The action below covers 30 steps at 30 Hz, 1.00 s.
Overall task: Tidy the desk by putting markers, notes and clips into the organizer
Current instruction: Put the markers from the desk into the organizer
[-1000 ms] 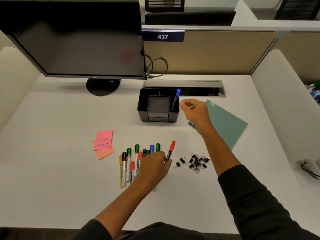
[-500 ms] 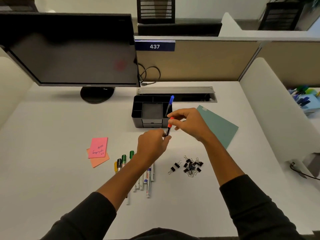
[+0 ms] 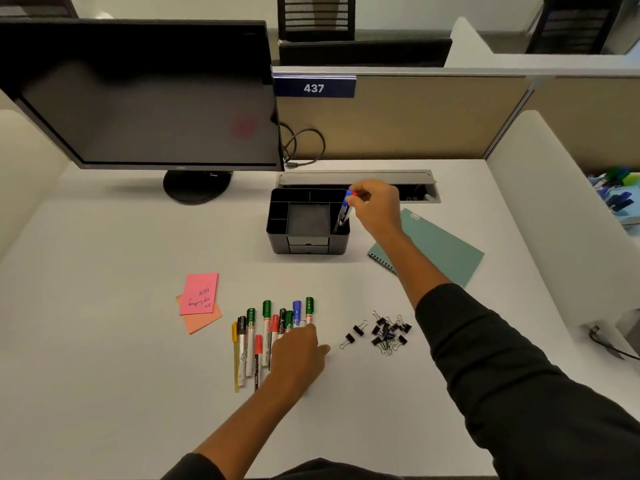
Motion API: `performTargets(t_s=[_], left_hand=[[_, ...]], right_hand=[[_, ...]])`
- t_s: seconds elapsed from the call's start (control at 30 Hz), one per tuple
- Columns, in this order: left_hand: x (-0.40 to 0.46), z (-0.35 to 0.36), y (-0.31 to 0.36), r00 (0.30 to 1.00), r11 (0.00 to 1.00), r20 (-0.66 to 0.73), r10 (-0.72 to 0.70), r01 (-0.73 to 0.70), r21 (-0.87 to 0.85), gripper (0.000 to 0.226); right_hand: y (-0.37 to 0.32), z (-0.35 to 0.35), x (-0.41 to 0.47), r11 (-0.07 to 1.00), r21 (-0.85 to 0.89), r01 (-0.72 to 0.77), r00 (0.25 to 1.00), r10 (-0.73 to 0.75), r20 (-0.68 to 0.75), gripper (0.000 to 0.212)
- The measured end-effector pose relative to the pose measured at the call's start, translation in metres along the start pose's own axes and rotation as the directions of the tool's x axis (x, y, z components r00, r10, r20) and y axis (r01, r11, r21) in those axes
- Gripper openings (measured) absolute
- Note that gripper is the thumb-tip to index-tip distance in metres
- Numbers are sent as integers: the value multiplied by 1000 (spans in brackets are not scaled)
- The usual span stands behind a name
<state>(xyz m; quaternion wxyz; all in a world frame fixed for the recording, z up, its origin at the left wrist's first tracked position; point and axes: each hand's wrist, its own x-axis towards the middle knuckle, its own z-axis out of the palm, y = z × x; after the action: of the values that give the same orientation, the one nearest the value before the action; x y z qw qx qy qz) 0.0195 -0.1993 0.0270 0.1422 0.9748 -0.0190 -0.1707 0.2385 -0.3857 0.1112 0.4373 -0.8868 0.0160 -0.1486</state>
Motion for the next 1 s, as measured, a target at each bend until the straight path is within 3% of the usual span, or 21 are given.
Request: performTargets(t_s=[0.33,0.63,1.0], left_hand=[[17,9,-1,999,1000,-36,-28,28,-15,38],[48,-4,-3,993,995,-108,-55,45,-93,35],[76,-7,-2,997,995,-70,-42,36,-91,34]], right_hand=[[23,36,1,984,-170,-54,986,80,147,27],[30,29,-6,992,-129,-2,993,17,118,50],[45,13,-79,1000,5,-23,999,23,-34,36]])
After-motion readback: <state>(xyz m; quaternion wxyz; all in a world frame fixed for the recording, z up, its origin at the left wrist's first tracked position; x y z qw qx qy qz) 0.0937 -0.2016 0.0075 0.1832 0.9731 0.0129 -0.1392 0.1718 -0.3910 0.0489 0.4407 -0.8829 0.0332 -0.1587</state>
